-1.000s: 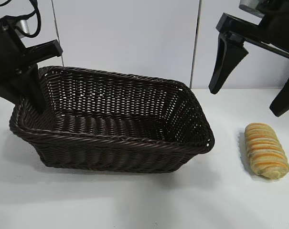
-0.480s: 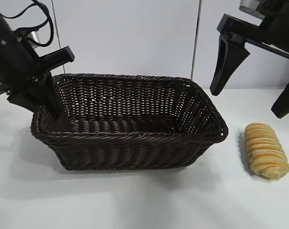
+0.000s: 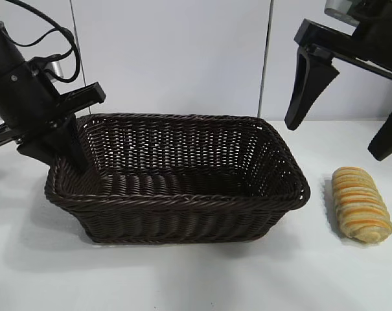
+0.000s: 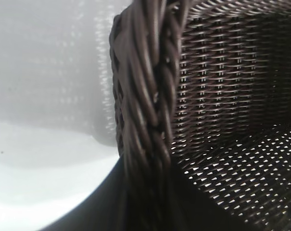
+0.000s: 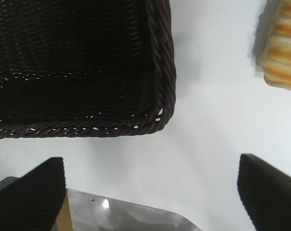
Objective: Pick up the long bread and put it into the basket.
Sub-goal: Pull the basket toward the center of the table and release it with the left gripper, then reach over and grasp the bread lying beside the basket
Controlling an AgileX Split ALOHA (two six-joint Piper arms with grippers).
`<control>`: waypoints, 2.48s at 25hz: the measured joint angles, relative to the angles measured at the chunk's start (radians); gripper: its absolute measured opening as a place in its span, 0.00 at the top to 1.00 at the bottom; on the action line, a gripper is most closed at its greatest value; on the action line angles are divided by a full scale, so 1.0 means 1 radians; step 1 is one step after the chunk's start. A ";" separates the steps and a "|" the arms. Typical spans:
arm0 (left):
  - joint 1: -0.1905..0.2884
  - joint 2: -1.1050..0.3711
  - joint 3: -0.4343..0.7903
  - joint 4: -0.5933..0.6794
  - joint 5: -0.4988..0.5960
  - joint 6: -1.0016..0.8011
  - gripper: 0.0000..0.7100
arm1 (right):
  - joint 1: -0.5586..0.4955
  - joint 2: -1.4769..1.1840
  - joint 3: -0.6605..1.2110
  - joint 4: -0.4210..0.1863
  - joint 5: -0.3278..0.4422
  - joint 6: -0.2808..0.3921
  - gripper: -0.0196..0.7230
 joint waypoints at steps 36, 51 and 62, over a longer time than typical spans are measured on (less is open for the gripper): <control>0.000 -0.194 -0.098 0.164 0.243 -0.143 0.12 | 0.000 0.000 0.000 -0.015 0.025 0.000 0.04; 0.000 -0.194 -0.098 0.153 0.244 -0.175 0.12 | 0.000 0.000 0.000 -0.015 0.048 0.000 0.04; 0.000 -0.194 -0.098 0.092 0.232 -0.167 0.12 | 0.000 0.000 0.000 -0.156 0.047 0.050 0.04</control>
